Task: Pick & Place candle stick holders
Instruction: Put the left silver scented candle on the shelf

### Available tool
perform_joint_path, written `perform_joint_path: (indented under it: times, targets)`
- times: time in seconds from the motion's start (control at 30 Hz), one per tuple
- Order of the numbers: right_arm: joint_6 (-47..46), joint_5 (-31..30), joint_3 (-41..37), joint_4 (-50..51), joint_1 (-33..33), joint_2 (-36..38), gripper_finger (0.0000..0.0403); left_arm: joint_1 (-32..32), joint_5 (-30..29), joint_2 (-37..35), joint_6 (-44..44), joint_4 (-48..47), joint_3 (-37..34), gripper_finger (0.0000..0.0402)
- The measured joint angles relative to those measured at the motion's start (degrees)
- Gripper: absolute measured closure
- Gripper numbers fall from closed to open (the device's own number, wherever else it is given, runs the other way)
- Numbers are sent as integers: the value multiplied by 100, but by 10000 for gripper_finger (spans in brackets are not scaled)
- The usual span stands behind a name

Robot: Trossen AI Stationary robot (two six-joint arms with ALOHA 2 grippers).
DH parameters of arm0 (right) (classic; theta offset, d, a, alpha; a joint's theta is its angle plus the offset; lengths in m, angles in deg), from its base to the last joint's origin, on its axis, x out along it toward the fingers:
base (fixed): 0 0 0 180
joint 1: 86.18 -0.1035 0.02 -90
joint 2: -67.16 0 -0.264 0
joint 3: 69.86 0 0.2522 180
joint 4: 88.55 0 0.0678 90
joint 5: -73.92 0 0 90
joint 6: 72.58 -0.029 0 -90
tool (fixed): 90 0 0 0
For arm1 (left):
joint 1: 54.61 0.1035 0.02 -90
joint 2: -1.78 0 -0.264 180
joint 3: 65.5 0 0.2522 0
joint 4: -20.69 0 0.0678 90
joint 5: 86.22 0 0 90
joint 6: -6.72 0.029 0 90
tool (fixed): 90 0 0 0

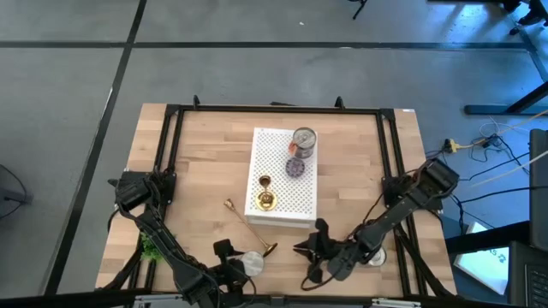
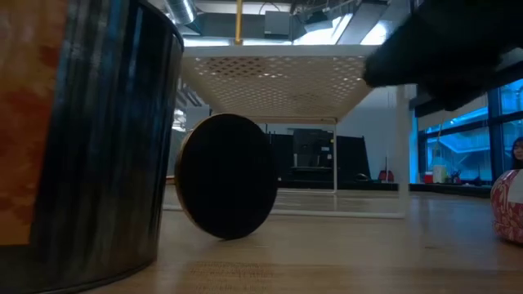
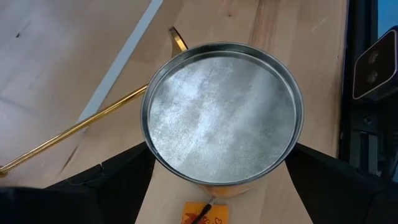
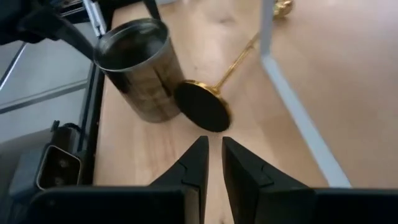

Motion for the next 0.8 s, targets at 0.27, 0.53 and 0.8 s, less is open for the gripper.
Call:
perform_joint_path:
  times: [0.27, 0.53, 0.8]
  targets:
    - [562, 159, 777, 207, 107, -447, 355, 11, -20, 0, 104, 9, 0, 50]
    - [234, 72, 883, 910, 107, -476, 355, 11, -18, 0, 95, 13, 0, 50]
    - [-475, -486, 888, 1558, 98, -476, 357, 11, -20, 0, 87, 13, 0, 50]
